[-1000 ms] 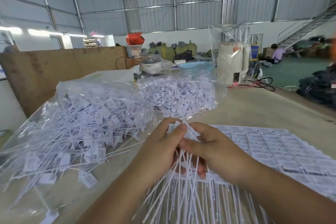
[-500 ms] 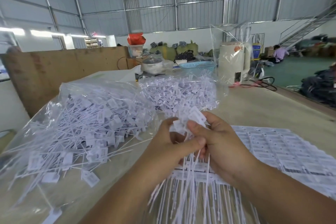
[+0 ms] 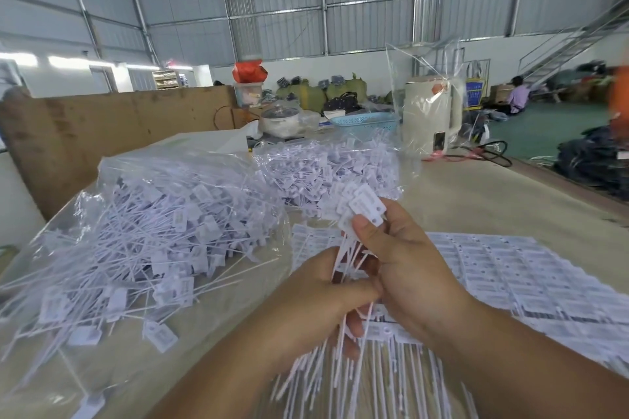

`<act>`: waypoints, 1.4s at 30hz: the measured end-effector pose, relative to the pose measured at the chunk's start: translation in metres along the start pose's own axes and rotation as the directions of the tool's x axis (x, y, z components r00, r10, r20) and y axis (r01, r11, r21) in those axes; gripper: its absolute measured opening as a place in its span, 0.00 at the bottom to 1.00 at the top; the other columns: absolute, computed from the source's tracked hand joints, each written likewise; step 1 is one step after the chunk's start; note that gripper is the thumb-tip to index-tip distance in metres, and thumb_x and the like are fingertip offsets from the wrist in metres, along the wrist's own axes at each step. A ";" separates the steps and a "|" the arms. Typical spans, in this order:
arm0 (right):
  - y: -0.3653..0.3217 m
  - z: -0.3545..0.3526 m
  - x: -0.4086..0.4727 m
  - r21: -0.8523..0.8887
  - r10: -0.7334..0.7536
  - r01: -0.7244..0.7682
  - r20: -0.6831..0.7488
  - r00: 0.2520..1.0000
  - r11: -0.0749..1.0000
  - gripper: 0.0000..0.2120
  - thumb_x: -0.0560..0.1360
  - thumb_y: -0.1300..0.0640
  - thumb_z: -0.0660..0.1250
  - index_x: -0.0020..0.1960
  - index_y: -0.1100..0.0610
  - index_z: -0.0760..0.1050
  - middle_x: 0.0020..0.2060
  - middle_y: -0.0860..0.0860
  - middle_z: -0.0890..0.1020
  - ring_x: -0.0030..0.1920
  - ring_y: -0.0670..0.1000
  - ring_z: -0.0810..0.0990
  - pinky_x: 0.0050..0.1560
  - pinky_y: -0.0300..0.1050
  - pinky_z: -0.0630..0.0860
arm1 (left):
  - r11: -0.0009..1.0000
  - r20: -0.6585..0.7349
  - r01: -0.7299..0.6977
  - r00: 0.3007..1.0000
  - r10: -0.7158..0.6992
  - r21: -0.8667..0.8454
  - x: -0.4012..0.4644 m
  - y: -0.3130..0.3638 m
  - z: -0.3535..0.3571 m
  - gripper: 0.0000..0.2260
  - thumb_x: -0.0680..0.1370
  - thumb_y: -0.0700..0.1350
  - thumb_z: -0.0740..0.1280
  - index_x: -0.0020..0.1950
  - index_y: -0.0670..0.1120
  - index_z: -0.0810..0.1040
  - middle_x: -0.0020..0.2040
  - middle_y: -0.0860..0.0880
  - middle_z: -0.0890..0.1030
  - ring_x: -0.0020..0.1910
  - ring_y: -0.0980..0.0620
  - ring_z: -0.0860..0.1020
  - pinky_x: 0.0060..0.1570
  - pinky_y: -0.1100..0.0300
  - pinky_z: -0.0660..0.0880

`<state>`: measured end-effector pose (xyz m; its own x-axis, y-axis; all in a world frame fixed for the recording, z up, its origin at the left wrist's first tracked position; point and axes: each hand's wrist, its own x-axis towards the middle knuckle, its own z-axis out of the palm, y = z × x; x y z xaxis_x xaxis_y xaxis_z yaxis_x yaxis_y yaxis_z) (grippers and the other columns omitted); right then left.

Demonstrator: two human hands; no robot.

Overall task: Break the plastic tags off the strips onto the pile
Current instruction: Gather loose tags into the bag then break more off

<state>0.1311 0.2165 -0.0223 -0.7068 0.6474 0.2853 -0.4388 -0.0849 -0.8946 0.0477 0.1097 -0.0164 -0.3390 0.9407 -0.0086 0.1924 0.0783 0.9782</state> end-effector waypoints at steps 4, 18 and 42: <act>0.005 0.002 -0.001 -0.091 -0.017 0.014 -0.025 1.000 0.996 0.07 0.79 0.53 0.64 0.56 0.44 0.77 0.46 0.54 0.82 0.46 0.56 0.82 0.48 0.57 0.77 | 0.988 -0.025 -0.022 0.999 0.027 0.154 0.000 -0.003 0.008 0.11 0.73 0.37 0.70 0.51 0.50 0.77 0.35 0.51 0.82 0.28 0.53 0.78 0.27 0.60 0.76; -0.008 -0.004 -0.004 -0.238 0.116 -0.104 0.038 0.993 0.966 0.05 0.77 0.62 0.66 0.42 0.59 0.74 0.32 0.55 0.79 0.30 0.50 0.73 0.31 0.43 0.71 | 0.994 -0.196 0.033 0.979 -0.053 -0.101 0.000 0.005 -0.012 0.15 0.80 0.53 0.63 0.37 0.46 0.76 0.22 0.49 0.67 0.17 0.55 0.60 0.21 0.69 0.57; 0.012 -0.013 -0.011 -0.901 0.205 0.362 0.411 0.888 0.240 0.06 0.77 0.50 0.64 0.52 0.50 0.76 0.45 0.41 0.73 0.44 0.40 0.71 0.43 0.32 0.67 | 0.986 -0.669 -0.134 0.742 0.035 -0.097 -0.016 0.044 -0.101 0.17 0.81 0.55 0.61 0.35 0.49 0.71 0.23 0.53 0.63 0.18 0.55 0.57 0.21 0.69 0.55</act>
<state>0.1409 0.2179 -0.0406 -0.9459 0.2461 0.2116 0.1388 0.8962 -0.4214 -0.0316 0.0648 0.0479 -0.8612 0.4800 0.1672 0.1463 -0.0808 0.9859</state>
